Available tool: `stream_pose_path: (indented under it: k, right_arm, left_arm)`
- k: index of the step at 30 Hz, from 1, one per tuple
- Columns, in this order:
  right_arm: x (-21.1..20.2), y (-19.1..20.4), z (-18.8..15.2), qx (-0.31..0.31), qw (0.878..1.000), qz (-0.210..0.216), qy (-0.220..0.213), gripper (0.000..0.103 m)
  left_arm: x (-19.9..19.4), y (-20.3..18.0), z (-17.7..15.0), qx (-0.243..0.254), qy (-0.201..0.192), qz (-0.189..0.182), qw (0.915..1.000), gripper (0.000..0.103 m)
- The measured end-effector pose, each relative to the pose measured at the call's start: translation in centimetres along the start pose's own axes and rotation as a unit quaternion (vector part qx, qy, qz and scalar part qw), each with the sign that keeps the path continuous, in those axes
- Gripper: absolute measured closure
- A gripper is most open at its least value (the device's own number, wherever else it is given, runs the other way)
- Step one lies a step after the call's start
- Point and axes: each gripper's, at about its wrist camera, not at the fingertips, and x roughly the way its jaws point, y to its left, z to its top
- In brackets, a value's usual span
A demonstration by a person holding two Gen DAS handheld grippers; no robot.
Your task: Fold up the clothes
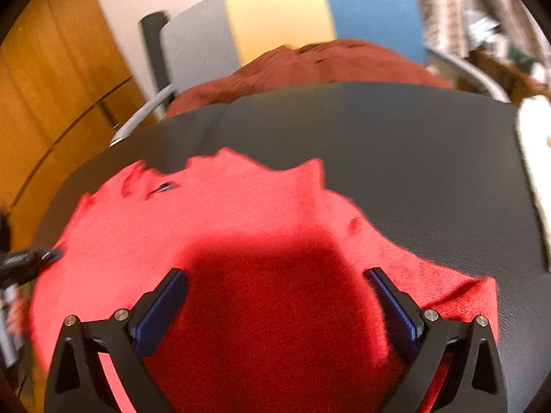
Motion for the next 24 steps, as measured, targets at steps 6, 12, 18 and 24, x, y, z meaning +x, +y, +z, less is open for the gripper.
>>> stream_pose_path:
  k: [6,12,18,24]
  right_arm:
    - [-3.4,1.0,0.4,-0.068,0.995,0.058,0.033,0.052]
    - [-4.8,1.1,-0.6,-0.121,0.99,0.056,0.048,0.059]
    - [-2.8,0.5,-2.7,-0.159,0.985,-0.012,0.062,0.078]
    - [-3.0,-1.0,-3.8,-0.108,0.994,0.012,0.03,0.078]
  left_arm:
    - [-2.2,0.2,2.3,0.015,-0.018,0.003,0.9997,0.091]
    - [-4.9,-3.1,2.8,0.048,-0.034,-0.021,0.998,0.091]
    - [-7.9,-8.4,2.1,0.054,-0.04,-0.105,0.9922,0.091]
    - [-9.4,-16.3,0.3,0.077,-0.027,-0.189,0.9786,0.091]
